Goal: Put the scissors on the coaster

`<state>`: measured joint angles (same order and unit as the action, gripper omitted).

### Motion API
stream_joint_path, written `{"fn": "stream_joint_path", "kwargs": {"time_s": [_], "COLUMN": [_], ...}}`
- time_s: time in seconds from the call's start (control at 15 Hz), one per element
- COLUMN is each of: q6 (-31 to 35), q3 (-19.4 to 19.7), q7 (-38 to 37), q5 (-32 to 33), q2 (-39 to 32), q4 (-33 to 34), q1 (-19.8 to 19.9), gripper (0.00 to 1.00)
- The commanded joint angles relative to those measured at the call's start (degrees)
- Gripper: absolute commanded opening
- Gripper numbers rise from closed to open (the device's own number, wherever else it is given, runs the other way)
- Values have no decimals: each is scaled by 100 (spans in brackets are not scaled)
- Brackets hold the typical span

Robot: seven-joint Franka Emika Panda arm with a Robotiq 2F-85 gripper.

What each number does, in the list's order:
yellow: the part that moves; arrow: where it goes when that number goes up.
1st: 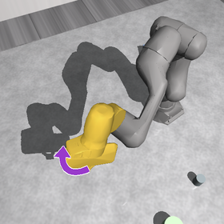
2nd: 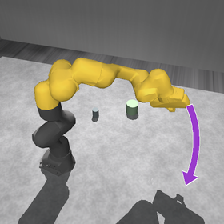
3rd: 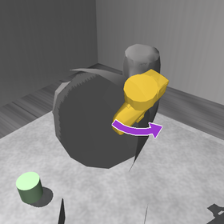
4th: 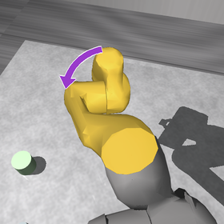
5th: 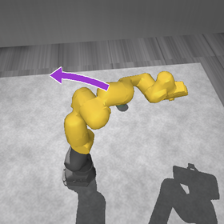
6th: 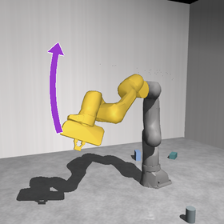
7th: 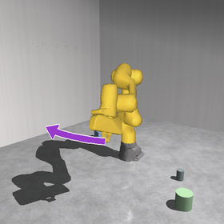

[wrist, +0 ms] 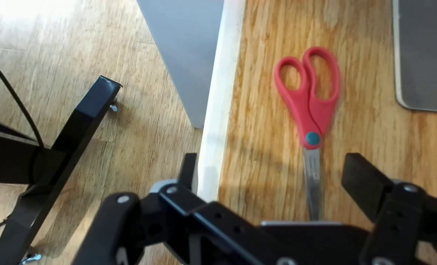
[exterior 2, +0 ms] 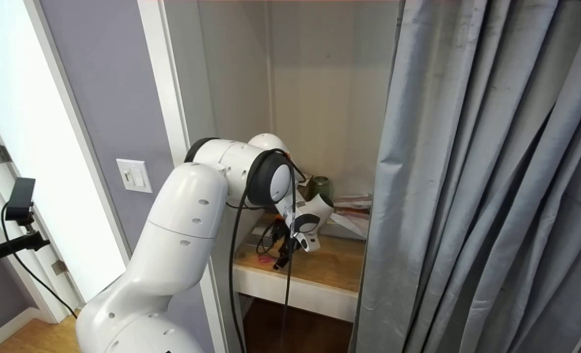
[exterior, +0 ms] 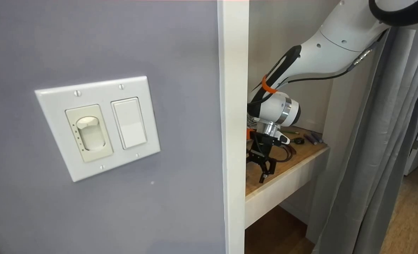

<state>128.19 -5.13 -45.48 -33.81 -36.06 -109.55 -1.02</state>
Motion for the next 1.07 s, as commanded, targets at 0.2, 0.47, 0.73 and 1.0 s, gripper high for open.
{"fn": "stream_joint_path", "kwargs": {"time_s": [0.2,0.47,0.73,1.0], "q6": [112,165,280,270], "q3": [-14,22,48,74], "q7": [86,23,8,-4], "q5": [-366,-365,-315,-271], "q2": [-420,-584,-707,-740], "q4": [495,670,775,813], "q1": [-92,-177,-218,-237], "gripper": [100,85,48,21]}}
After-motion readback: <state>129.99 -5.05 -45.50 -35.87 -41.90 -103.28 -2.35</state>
